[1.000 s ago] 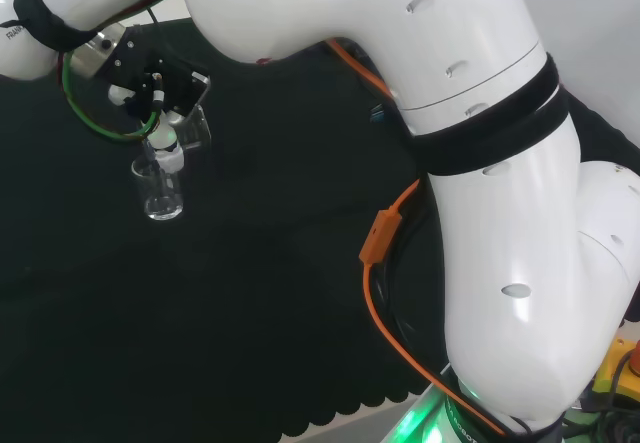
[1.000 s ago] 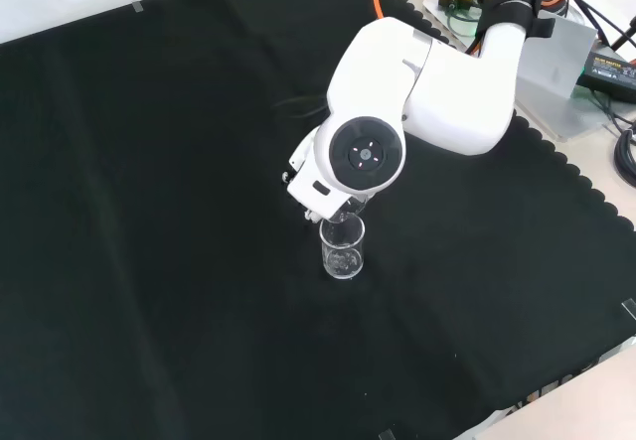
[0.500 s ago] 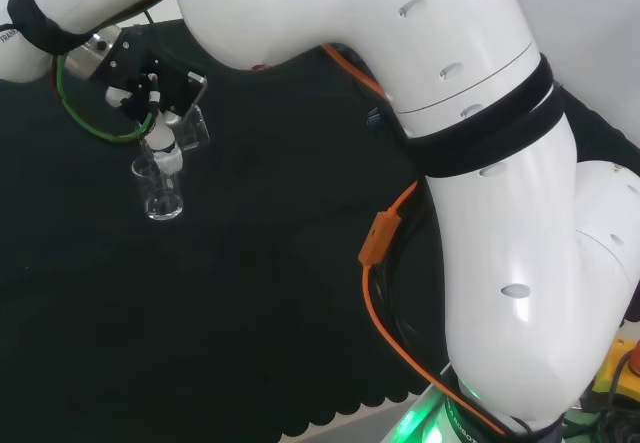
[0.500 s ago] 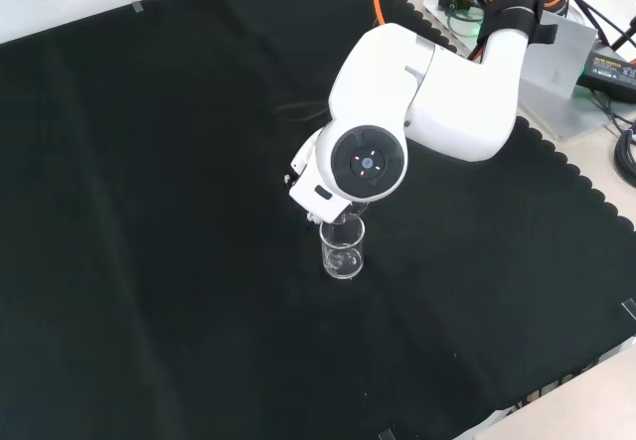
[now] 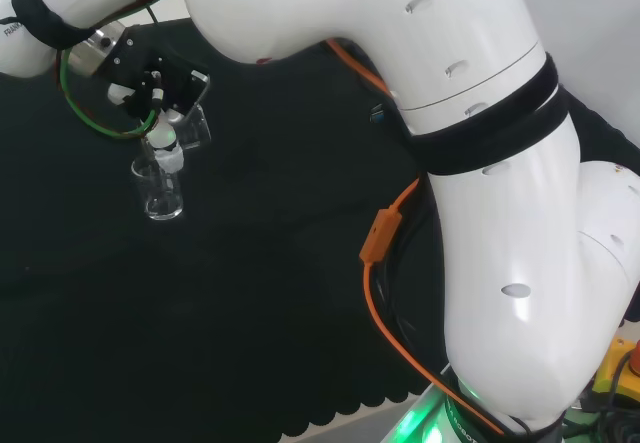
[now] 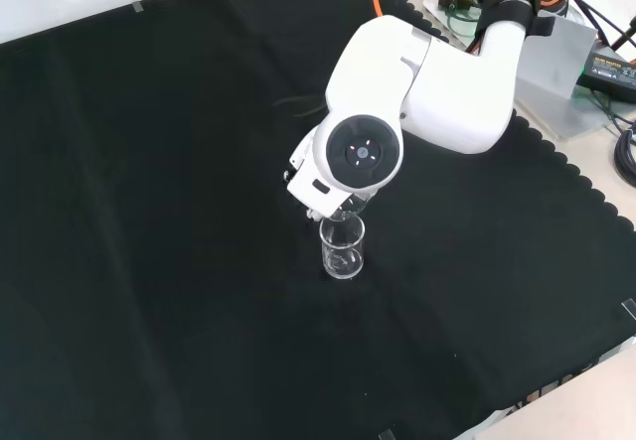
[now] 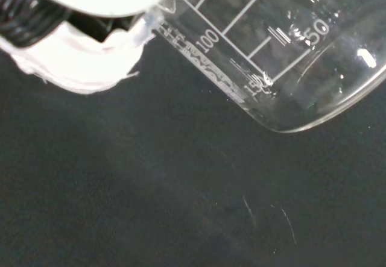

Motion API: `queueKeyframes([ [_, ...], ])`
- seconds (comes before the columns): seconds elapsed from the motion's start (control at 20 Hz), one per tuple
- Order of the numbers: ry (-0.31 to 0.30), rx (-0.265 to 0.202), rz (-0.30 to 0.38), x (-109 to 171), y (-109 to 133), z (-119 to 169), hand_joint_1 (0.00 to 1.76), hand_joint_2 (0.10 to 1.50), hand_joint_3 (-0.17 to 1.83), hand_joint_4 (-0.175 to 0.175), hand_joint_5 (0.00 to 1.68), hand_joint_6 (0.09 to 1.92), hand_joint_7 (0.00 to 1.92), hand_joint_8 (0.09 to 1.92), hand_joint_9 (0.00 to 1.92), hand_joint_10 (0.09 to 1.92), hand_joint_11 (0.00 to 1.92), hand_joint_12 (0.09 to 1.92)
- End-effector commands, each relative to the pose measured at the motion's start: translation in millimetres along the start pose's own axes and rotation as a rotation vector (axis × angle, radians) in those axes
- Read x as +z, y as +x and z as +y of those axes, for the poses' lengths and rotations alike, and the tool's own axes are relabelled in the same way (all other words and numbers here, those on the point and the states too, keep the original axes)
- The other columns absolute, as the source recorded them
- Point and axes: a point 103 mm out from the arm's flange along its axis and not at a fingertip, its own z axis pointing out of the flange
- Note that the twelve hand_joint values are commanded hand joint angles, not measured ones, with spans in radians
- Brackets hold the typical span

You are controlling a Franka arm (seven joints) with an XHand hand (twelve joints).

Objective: Pour the water from the handheld beaker into the one on the table.

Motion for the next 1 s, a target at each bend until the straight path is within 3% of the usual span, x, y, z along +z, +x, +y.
queueKeyframes([
  [0.05, -0.021, 0.0, 0.024, 0.3, -2.2, -2.2, 1.17, 0.65, 0.63, 0.034, 1.34, 0.55, 1.85, 0.09, 1.72, 0.09, 1.42, 0.72],
  [0.35, -0.065, 0.002, 0.086, -1.3, -8.7, -4.5, 1.17, 0.65, 0.63, 0.034, 1.34, 0.55, 1.85, 0.09, 1.72, 0.09, 1.42, 0.72],
  [0.65, -0.23, 0.018, 0.283, 0.9, -26.7, -11.0, 1.17, 0.65, 0.63, 0.034, 1.33, 0.56, 1.85, 0.09, 1.72, 0.09, 1.42, 0.72],
  [1.0, -0.33, -0.007, 0.427, 15.6, -43.3, -10.5, 1.17, 0.65, 0.63, 0.034, 1.33, 0.56, 1.85, 0.09, 1.72, 0.09, 1.42, 0.72],
])
